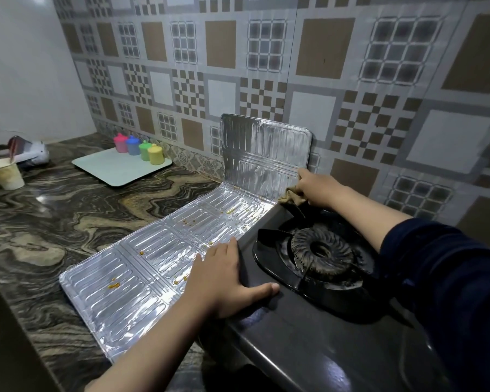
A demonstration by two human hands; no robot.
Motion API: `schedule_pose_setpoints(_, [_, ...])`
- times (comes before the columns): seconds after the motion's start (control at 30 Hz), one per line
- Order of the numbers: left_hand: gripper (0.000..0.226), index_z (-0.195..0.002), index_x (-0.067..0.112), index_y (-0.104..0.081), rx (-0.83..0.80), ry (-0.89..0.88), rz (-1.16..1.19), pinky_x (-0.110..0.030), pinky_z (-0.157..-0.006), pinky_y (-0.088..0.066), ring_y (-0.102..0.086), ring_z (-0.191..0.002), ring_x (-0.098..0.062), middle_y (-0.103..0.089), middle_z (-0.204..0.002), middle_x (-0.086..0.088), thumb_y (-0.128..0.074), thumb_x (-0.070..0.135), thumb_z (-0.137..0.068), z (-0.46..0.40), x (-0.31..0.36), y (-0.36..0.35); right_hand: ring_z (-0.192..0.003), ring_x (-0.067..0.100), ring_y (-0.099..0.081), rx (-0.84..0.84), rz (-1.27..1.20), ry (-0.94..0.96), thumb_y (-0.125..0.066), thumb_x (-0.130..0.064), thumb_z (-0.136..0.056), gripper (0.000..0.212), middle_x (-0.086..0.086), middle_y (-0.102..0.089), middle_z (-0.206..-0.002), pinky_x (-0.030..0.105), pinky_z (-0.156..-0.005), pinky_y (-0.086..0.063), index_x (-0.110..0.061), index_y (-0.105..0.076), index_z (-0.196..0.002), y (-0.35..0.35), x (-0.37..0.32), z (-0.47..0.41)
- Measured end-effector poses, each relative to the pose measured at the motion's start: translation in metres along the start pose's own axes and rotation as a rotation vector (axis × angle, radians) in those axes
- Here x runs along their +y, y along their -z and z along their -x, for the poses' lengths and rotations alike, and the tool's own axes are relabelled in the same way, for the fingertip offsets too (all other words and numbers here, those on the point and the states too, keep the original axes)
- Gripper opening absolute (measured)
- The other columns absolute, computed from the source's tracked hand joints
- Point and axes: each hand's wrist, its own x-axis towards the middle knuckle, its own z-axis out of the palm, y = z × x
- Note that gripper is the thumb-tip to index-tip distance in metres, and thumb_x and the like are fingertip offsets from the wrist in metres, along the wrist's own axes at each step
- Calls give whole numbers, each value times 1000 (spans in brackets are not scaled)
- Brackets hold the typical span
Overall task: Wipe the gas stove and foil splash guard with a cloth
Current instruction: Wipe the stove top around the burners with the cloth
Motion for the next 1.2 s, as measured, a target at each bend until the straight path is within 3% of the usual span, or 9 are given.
schedule_pose_setpoints(0.23, [135,-151,13,-13,3,-5,7,-41,-111,-30,-33,-136,-24,-35,-149,-3,-22,99,-47,0,-1,0,-78,27,-59,-9,102,32,-44,-13,-97,26,10,-45,-112,35,-56,-50,-6,-63,-113,-5,14,6])
schedule_pose_setpoints(0.37, [135,-151,14,-12,-3,-5,13,-39,-110,-32,-33,-135,-24,-35,-150,-3,-25,100,-47,0,0,1,-83,25,-57,-99,157,32,-44,-18,-97,28,12,-46,-115,29,-53,-39,-8,-63,-115,0,27,17])
schedule_pose_setpoints(0.5, [137,-150,14,-14,5,-4,14,-37,-107,-35,-35,-133,-22,-37,-148,-2,-20,100,-44,0,1,2,-71,19,-46,-163,138,-18,-41,-10,-96,26,13,-48,-115,31,-56,-40,-1,-62,-108,8,26,22])
schedule_pose_setpoints(0.6, [137,-151,14,-13,2,3,9,-37,-107,-34,-34,-134,-22,-35,-149,-1,-19,99,-44,1,1,2,-77,22,-47,-260,94,-69,-41,-6,-94,25,10,-50,-98,31,-61,-39,0,-62,-105,18,26,23])
schedule_pose_setpoints(0.7, [138,-151,14,-11,-6,9,8,-38,-107,-34,-32,-135,-22,-34,-150,-2,-19,100,-44,1,2,4,-74,21,-47,-356,95,-107,-43,-9,-93,19,2,-48,-78,28,-64,-38,-9,-61,-86,26,32,30])
schedule_pose_setpoints(0.87, [137,-150,15,-13,-1,5,14,-37,-105,-35,-34,-133,-22,-36,-148,-1,-18,100,-43,1,3,4,-67,21,-47,-381,23,-148,-49,-6,-89,20,5,-52,-75,27,-60,-38,-13,-55,-72,28,36,41])
schedule_pose_setpoints(1.0, [137,-150,14,-13,2,5,10,-37,-105,-35,-34,-133,-22,-36,-148,-1,-19,99,-43,2,3,4,-91,24,-60,-166,-236,-185,-50,0,-82,39,6,-66,-100,33,-74,-47,-21,-71,-107,17,54,53])
schedule_pose_setpoints(1.1, [140,-150,14,-13,-3,1,10,-37,-104,-36,-35,-133,-22,-36,-148,-1,-19,101,-41,1,3,4,-110,23,-58,-74,-460,-190,-48,10,-77,58,1,-66,-113,31,-89,-45,-24,-66,-119,3,59,70])
schedule_pose_setpoints(1.2, [142,-149,15,-15,-3,0,22,-37,-103,-37,-36,-132,-21,-37,-147,-1,-15,102,-38,1,3,4,-119,24,-54,-72,-522,-188,-45,11,-75,71,3,-60,-132,27,-90,-43,-29,-54,-133,-12,54,83])
